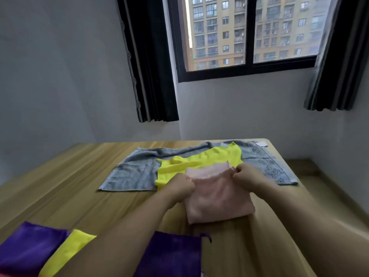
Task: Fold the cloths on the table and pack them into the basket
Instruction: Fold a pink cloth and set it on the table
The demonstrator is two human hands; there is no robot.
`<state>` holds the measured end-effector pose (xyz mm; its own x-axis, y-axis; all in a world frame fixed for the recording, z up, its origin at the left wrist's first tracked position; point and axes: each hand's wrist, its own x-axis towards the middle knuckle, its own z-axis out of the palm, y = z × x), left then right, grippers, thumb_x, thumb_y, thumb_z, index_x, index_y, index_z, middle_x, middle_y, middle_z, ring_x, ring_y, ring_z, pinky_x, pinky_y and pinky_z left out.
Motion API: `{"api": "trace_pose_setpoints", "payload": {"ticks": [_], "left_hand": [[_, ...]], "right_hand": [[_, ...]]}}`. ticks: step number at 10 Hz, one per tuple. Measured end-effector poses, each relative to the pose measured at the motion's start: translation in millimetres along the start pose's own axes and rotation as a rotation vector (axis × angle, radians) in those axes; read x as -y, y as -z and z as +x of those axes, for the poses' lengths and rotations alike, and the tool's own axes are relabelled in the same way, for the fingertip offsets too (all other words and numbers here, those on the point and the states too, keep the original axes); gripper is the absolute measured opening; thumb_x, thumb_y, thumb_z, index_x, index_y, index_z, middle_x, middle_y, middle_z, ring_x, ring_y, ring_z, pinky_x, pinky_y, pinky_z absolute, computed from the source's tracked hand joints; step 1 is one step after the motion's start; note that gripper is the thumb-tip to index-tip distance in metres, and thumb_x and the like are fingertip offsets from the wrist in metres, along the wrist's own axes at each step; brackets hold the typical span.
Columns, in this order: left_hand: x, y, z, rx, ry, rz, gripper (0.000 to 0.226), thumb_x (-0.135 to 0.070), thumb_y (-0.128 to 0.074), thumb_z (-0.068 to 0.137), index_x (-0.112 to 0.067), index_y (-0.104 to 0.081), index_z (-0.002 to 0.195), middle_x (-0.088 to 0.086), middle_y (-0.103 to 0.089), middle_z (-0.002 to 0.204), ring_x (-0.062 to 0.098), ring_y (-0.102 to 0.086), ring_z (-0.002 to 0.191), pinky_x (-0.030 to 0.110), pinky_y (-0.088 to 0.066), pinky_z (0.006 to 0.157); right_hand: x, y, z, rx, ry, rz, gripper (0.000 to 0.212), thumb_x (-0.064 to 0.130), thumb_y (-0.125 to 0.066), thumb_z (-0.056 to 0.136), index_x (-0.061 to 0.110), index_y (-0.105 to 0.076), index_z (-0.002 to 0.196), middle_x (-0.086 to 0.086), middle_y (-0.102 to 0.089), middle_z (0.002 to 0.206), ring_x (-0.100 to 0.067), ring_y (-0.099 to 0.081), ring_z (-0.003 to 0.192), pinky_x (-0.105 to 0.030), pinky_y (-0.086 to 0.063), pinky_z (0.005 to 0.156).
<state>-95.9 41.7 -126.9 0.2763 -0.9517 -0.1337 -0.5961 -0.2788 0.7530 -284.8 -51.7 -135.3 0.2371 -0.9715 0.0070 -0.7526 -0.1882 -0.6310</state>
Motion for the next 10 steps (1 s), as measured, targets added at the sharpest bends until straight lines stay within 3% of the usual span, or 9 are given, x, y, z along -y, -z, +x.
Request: {"api": "trace_pose_setpoints", "payload": {"ticks": [1,2,3,5,6,7,8,9,10], "left_hand": [[2.8,2.0,45.0,-0.146,0.033,-0.057,0.029,0.0,-0.047,0.078,-0.014,-0.042,0.054,-0.003,-0.043,0.055,0.013,-0.038,0.054,0.027,-0.026,0.046],[12.6,-1.4,94.7,-0.176,0.062,-0.047,0.019,-0.014,-0.045,0.073,-0.003,-0.06,0.075,0.017,-0.066,0.084,0.034,-0.063,0.08,0.037,-0.053,0.065],[46.5,-15.1,156.1,-0.12,0.063,0.02,0.049,-0.024,-0.04,0.059,-0.011,-0.07,0.095,0.014,-0.07,0.108,0.036,-0.063,0.105,0.047,-0.053,0.089],[29.3,-19.8,142.1,-0.093,0.11,0.039,0.049,-0.035,-0.052,0.071,-0.012,-0.053,0.114,0.013,-0.061,0.121,0.033,-0.057,0.114,0.047,-0.047,0.098],[27.0,-18.2,142.7,-0.1,0.12,0.036,0.051,-0.031,-0.059,0.082,-0.01,-0.045,0.127,0.012,-0.058,0.125,0.029,-0.058,0.107,0.04,-0.048,0.096],[23.3,-14.7,142.9,-0.115,0.129,0.048,0.032,-0.017,-0.054,0.09,-0.006,-0.051,0.12,0.011,-0.058,0.103,0.024,-0.053,0.084,0.031,-0.048,0.078],[11.8,-9.5,135.3,-0.049,0.098,0.113,0.018,-0.006,-0.052,0.09,-0.013,-0.052,0.073,0.0,-0.05,0.071,0.01,-0.048,0.058,0.014,-0.044,0.047],[6.2,-6.0,125.9,-0.061,0.056,0.075,0.027,-0.001,-0.049,0.086,-0.015,-0.044,0.065,-0.001,-0.041,0.065,0.015,-0.035,0.055,0.023,-0.032,0.044],[-1.4,0.7,109.1,-0.101,-0.012,-0.031,0.018,-0.007,-0.048,0.074,-0.017,-0.039,0.063,-0.003,-0.035,0.064,0.013,-0.03,0.056,0.023,-0.024,0.045]], "right_hand": [[7.1,-12.3,39.7,-0.157,0.068,0.057,0.025,0.028,-0.044,0.095,0.012,-0.057,0.079,-0.018,-0.065,0.094,-0.035,-0.06,0.096,-0.032,-0.041,0.071],[5.8,-25.8,70.8,-0.261,0.084,0.103,0.022,0.025,-0.046,0.095,0.013,-0.053,0.078,-0.02,-0.066,0.101,-0.036,-0.059,0.099,-0.032,-0.038,0.073],[-9.3,-46.3,90.7,-0.28,0.051,0.118,0.023,0.024,-0.047,0.094,0.01,-0.056,0.079,-0.021,-0.065,0.101,-0.037,-0.057,0.097,-0.034,-0.039,0.074],[-24.1,-65.3,112.0,-0.239,0.028,0.058,0.023,0.017,-0.043,0.089,0.006,-0.056,0.104,-0.02,-0.059,0.117,-0.037,-0.053,0.109,-0.04,-0.042,0.087],[-18.5,-55.7,116.7,-0.132,0.012,0.136,0.039,0.014,-0.044,0.088,0.01,-0.046,0.127,-0.013,-0.056,0.126,-0.031,-0.051,0.116,-0.033,-0.037,0.082],[-12.7,-53.6,121.0,-0.034,-0.004,0.07,0.031,0.02,-0.045,0.084,0.013,-0.053,0.113,-0.014,-0.057,0.12,-0.03,-0.052,0.103,-0.032,-0.037,0.073],[-10.1,-53.1,119.7,0.0,-0.02,-0.06,0.037,0.032,-0.04,0.087,0.008,-0.058,0.109,-0.021,-0.052,0.122,-0.035,-0.051,0.109,-0.037,-0.044,0.089],[-2.3,-42.9,115.0,-0.046,0.015,-0.205,0.036,0.034,-0.04,0.09,0.009,-0.057,0.11,-0.015,-0.051,0.123,-0.034,-0.049,0.115,-0.042,-0.037,0.1],[9.8,-25.8,102.7,-0.059,0.088,-0.321,0.021,0.024,-0.048,0.082,0.018,-0.056,0.101,-0.01,-0.048,0.122,-0.031,-0.045,0.119,-0.042,-0.03,0.097]]}}
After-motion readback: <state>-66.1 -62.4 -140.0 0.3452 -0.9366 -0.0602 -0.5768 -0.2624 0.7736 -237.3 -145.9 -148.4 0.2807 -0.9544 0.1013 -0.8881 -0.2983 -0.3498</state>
